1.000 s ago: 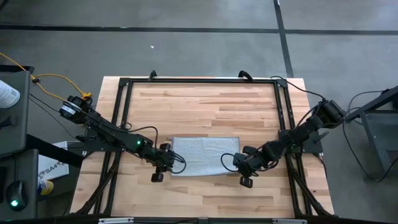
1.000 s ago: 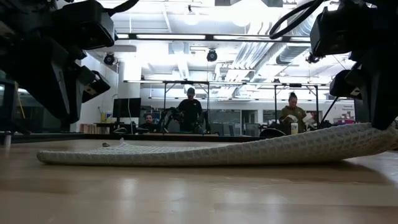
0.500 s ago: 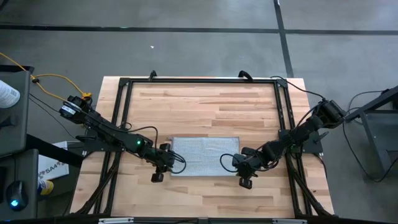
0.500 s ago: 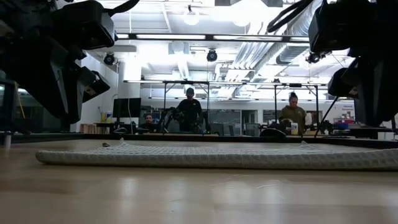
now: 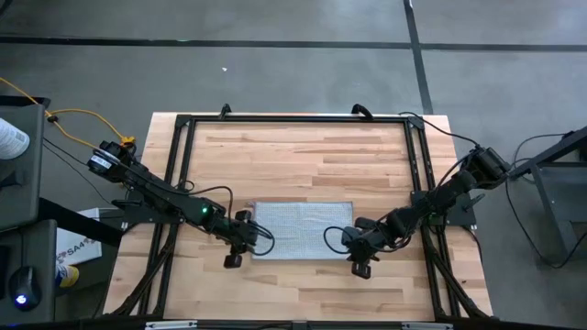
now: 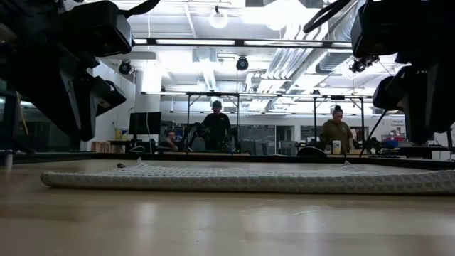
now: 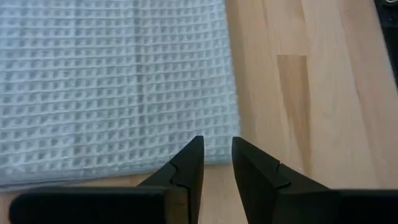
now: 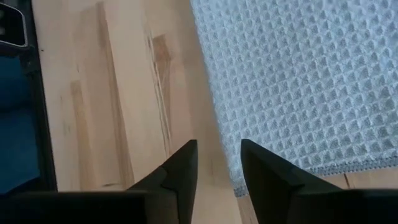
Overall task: Fold microfiber towels
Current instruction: Fold the gray towel
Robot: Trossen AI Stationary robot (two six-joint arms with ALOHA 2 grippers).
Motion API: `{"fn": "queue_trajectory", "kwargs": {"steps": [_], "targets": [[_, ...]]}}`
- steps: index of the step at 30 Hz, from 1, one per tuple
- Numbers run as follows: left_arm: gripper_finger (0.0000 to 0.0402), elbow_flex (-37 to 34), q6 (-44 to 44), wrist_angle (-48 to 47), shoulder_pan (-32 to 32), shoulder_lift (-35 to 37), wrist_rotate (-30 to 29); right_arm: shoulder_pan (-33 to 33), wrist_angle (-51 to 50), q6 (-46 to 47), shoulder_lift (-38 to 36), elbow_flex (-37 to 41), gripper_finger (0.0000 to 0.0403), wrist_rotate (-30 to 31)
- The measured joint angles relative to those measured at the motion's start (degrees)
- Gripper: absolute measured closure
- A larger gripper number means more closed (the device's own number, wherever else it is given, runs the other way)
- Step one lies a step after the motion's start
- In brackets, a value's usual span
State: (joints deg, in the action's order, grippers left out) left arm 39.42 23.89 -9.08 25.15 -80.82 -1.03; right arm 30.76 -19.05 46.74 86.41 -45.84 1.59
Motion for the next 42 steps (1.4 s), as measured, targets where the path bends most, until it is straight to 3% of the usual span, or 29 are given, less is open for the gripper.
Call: {"fn": "queue_trajectory", "kwargs": {"steps": [11,18,26,42], "targets": [[0.0318,0.0,-4.1,-1.7,-0.1,0.0,-8.0,-0.8,-0.2,0.0,0.0,0.0,0.0304,6.7],[0.0318,0.0,-4.1,-1.8,-0.1,0.0,-8.2,-2.4,-0.4,0.2,3.0,0.0,0.0328,1.6],[0.0318,0.0,-4.1,-1.8,-0.1,0.0,-8.1,-1.8,2.9,0.2,8.1,0.0,0.0394,-3.1],[0.0318,0.0,-4.1,-1.7,-0.1,0.0,-8.1,0.0,7.8,0.3,8.1,0.0,0.0401,-3.5]]}}
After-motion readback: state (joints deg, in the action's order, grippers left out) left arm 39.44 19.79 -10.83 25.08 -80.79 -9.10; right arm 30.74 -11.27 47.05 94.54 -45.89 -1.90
